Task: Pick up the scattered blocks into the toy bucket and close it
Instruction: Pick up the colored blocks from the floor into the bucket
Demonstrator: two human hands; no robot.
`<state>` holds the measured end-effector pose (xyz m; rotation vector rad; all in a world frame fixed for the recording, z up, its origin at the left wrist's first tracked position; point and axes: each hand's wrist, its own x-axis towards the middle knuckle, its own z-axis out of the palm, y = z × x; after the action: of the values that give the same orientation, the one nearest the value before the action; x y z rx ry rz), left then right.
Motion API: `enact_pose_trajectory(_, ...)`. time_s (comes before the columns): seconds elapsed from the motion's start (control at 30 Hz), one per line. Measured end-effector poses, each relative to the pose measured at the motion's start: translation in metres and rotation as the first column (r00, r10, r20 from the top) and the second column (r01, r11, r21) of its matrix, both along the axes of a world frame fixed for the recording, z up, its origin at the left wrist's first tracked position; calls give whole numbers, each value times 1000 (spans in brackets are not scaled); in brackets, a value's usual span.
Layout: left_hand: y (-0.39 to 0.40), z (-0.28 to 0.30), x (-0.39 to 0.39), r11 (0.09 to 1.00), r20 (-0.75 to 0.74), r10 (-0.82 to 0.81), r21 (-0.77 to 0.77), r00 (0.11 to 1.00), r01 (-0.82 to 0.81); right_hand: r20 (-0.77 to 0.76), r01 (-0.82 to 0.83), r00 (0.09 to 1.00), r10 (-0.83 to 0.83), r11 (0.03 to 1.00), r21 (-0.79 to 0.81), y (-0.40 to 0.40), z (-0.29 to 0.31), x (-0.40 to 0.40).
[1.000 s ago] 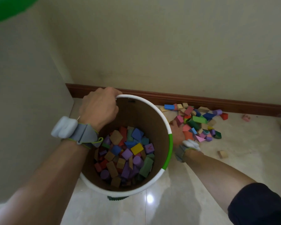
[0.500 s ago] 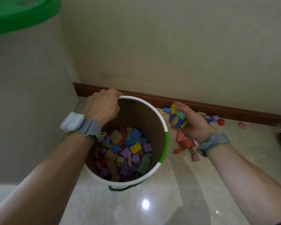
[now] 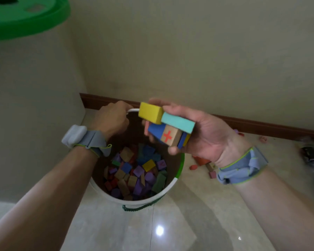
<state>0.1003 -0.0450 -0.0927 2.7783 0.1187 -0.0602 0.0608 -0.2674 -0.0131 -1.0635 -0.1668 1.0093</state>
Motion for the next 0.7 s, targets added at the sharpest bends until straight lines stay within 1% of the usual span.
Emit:
enact_pose_trajectory(0.1,10,8,4,982,-87,-80,-175,993,63,-110,-18,994,9,996,-85,17,-9,-12)
enact_pose_trajectory(0.17,15,11,3,965,-91,-102,-251,991,76,-205,1,978,-29,991,-133,26,-17,-17)
enact_pose_trajectory(0.27,15,10,2,958,-72,-90,-279,993,67,-275,31,957,-91,976,-215,40,-26,-19)
enact_pose_trajectory(0.4,14,9,4,955,-102,-80,-291,992,48,-296,56,944,-148,953,-298,55,-31,-17)
enact_pose_trajectory(0.5,15,9,4,951,-100,-99,-304,990,64,-250,62,957,-149,943,-326,64,-32,-17)
enact_pose_trajectory(0.6,14,8,4,953,-95,-88,-297,992,56,-129,46,986,-101,927,-373,72,-37,-20)
enact_pose_trajectory(0.63,14,8,3,955,-92,-84,-292,992,54,-56,25,997,-53,911,-412,73,-40,-22)
enact_pose_trajectory(0.67,14,8,3,956,-91,-83,-288,992,54,53,7,998,21,880,-474,74,-43,-24)
enact_pose_trajectory(0.7,14,8,3,957,-91,-84,-285,992,55,167,-7,979,117,838,-546,73,-45,-26)
